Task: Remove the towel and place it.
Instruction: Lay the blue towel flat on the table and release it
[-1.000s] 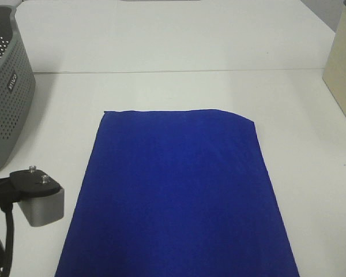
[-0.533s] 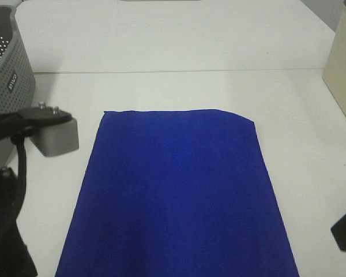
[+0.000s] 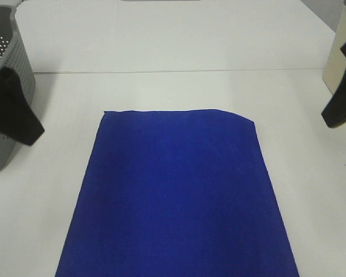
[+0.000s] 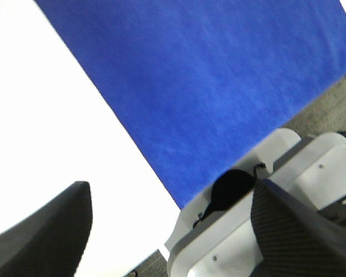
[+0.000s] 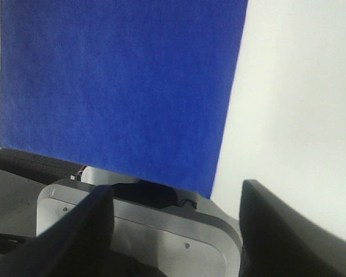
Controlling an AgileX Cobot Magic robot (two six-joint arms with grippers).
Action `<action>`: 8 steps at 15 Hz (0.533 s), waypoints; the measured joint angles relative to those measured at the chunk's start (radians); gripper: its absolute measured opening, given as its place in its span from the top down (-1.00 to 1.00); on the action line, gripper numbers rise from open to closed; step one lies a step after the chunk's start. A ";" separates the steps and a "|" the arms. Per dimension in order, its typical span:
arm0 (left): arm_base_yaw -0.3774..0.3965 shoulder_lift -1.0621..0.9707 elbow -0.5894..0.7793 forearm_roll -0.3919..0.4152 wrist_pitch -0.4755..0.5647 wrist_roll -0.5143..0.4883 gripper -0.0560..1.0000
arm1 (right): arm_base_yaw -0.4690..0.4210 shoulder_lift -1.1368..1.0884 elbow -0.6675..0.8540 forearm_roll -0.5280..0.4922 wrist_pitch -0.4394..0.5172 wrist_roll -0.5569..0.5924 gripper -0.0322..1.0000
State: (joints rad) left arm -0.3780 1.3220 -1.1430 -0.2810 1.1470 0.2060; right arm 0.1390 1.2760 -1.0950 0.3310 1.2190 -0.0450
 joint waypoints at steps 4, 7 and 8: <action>0.138 0.145 -0.113 -0.018 -0.061 0.038 -0.48 | -0.045 0.247 -0.226 0.094 -0.001 -0.098 -0.31; 0.188 0.268 -0.188 -0.041 -0.099 0.044 -0.48 | -0.175 0.413 -0.346 0.246 -0.002 -0.212 -0.31; 0.200 0.311 -0.213 -0.054 -0.106 0.044 -0.48 | -0.205 0.465 -0.378 0.267 -0.004 -0.244 -0.31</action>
State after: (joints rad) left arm -0.1780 1.6330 -1.3560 -0.3350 1.0410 0.2500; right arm -0.0660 1.7410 -1.4730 0.5980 1.2150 -0.2890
